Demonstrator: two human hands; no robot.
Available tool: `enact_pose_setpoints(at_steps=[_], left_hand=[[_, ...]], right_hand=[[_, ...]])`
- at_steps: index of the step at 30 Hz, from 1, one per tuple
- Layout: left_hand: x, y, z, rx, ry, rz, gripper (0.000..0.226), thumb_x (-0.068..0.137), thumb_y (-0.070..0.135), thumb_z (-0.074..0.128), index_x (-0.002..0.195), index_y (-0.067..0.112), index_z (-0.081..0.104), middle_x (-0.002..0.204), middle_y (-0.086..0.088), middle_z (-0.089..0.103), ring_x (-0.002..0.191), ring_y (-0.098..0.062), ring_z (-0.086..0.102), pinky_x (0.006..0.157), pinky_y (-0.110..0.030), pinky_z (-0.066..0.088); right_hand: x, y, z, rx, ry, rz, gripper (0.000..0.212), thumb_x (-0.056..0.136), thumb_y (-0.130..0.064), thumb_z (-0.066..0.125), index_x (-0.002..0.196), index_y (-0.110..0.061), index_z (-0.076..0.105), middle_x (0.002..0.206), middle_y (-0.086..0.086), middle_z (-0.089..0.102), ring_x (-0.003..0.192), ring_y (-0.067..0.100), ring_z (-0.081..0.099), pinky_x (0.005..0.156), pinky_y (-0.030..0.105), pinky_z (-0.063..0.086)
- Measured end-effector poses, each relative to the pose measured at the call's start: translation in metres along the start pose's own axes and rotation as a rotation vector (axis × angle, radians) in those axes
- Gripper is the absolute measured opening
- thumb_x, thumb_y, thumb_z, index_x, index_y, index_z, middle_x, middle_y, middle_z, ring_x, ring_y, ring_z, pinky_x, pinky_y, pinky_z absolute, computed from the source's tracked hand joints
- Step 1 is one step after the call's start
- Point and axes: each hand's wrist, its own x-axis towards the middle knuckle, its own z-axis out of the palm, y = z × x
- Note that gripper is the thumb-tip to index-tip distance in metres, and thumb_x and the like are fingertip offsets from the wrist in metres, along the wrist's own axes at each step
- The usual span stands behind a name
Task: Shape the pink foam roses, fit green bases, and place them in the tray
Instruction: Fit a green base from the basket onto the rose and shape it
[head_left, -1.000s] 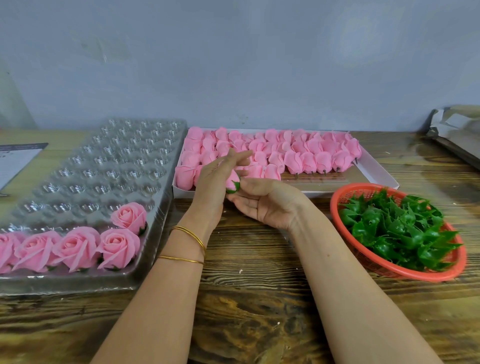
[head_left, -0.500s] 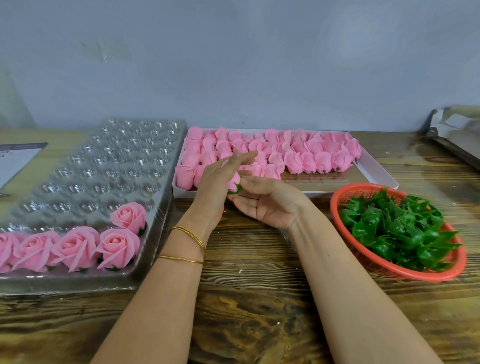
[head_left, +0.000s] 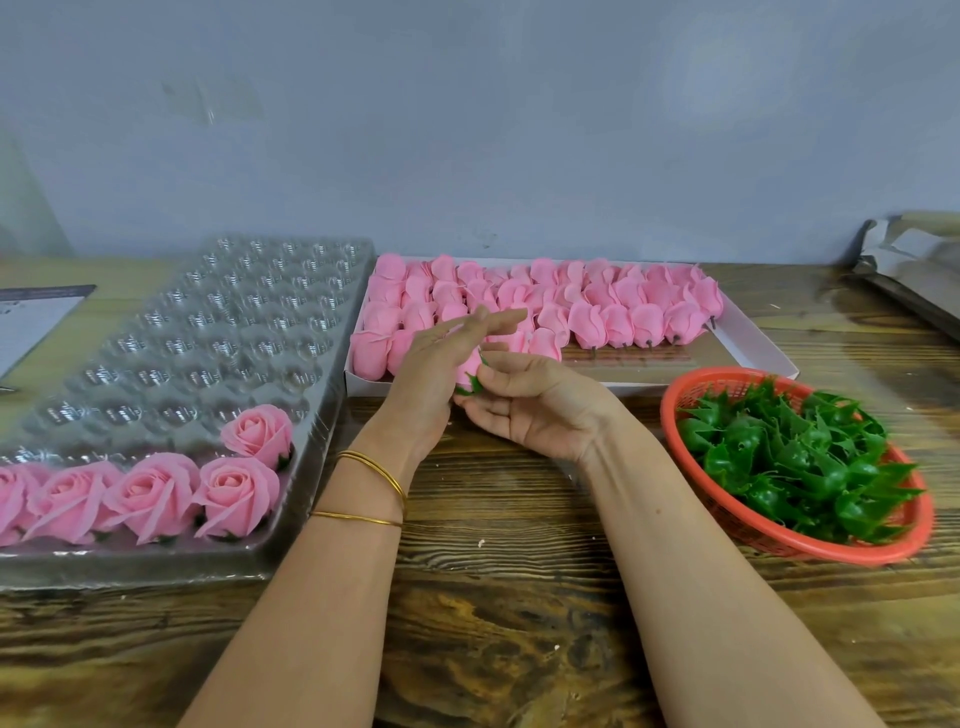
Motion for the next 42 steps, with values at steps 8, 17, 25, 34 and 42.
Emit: enact_pose_setpoints(at_steps=[8, 17, 25, 34, 42], left_hand=[[0.007, -0.006, -0.004, -0.161, 0.077, 0.004, 0.05, 0.066, 0.037, 0.084, 0.112, 0.024, 0.07, 0.117, -0.008, 0.07, 0.107, -0.019, 0.067, 0.087, -0.033, 0.054], [0.01, -0.02, 0.0, 0.016, 0.03, 0.127, 0.034, 0.066, 0.028, 0.083, 0.095, 0.017, 0.069, 0.083, 0.007, 0.073, 0.088, -0.01, 0.069, 0.077, -0.025, 0.053], [0.007, -0.018, 0.002, -0.05, 0.071, 0.104, 0.006, 0.075, 0.023, 0.08, 0.073, 0.023, 0.074, 0.079, 0.003, 0.075, 0.088, -0.01, 0.072, 0.073, -0.022, 0.056], [0.005, -0.015, 0.007, -0.075, 0.187, 0.056, 0.02, 0.083, 0.025, 0.077, 0.089, 0.006, 0.073, 0.081, -0.002, 0.075, 0.086, -0.014, 0.073, 0.07, -0.025, 0.057], [0.007, -0.018, 0.01, -0.005, 0.235, 0.087, 0.016, 0.089, 0.03, 0.073, 0.079, 0.017, 0.076, 0.083, -0.006, 0.077, 0.085, -0.018, 0.074, 0.07, -0.027, 0.058]], right_hand=[[0.002, -0.002, 0.002, 0.072, 0.022, -0.096, 0.02, 0.092, 0.003, 0.052, 0.105, -0.002, 0.065, 0.09, 0.007, 0.07, 0.082, 0.015, 0.069, 0.074, 0.022, 0.059], [0.008, 0.0, 0.002, 0.134, 0.049, -0.182, 0.036, 0.091, 0.013, 0.045, 0.118, -0.006, 0.062, 0.097, 0.005, 0.072, 0.091, 0.017, 0.069, 0.078, 0.027, 0.059], [0.006, 0.002, 0.004, 0.123, -0.007, -0.116, 0.043, 0.084, 0.01, 0.049, 0.121, -0.009, 0.06, 0.103, 0.005, 0.07, 0.095, 0.017, 0.068, 0.088, 0.029, 0.055], [0.005, 0.003, 0.004, 0.136, -0.009, -0.083, 0.043, 0.077, 0.005, 0.056, 0.118, -0.006, 0.063, 0.103, 0.006, 0.073, 0.091, 0.016, 0.072, 0.081, 0.027, 0.059], [0.007, -0.001, 0.001, 0.027, 0.089, -0.143, 0.035, 0.085, 0.013, 0.051, 0.115, 0.002, 0.065, 0.102, 0.011, 0.073, 0.09, 0.019, 0.072, 0.074, 0.026, 0.059]])
